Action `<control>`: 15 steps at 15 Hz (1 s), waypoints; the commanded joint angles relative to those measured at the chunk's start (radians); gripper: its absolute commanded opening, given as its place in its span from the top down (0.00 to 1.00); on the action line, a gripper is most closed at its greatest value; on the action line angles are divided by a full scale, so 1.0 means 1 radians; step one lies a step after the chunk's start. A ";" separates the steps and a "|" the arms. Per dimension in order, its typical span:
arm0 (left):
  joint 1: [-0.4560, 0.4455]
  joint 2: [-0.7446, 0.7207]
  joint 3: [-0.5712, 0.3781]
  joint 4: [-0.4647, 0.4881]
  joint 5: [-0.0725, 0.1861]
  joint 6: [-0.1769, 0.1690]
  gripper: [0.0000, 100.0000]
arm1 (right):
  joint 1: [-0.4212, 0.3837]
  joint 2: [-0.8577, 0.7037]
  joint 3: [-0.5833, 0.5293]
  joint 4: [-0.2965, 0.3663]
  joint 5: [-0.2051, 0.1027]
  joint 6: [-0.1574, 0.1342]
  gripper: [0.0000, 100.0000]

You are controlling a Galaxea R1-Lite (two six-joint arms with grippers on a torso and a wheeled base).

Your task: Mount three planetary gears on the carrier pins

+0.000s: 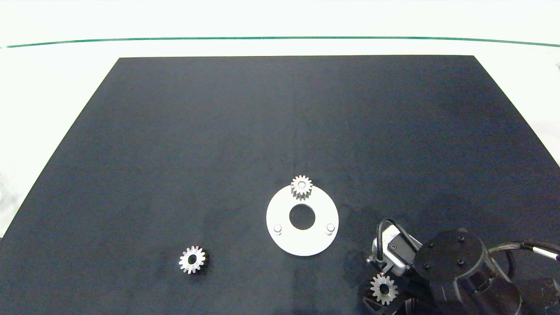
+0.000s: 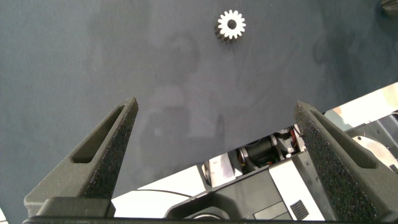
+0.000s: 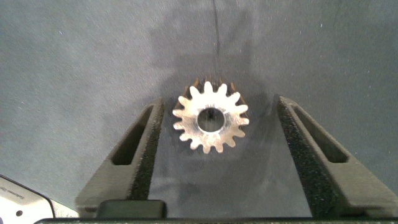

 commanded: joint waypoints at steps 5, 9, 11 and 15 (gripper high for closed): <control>-0.002 -0.003 0.002 0.004 0.000 0.001 0.00 | 0.007 0.011 0.002 -0.018 -0.001 -0.001 0.43; -0.002 -0.008 0.002 0.004 0.000 0.000 0.00 | 0.007 0.021 0.010 -0.018 0.002 0.001 0.51; -0.003 -0.009 0.004 0.004 0.000 0.000 0.00 | 0.007 0.023 0.010 -0.019 0.004 0.001 0.55; -0.002 -0.011 0.002 0.004 0.000 0.000 0.00 | 0.007 0.023 0.008 -0.033 0.002 -0.001 0.63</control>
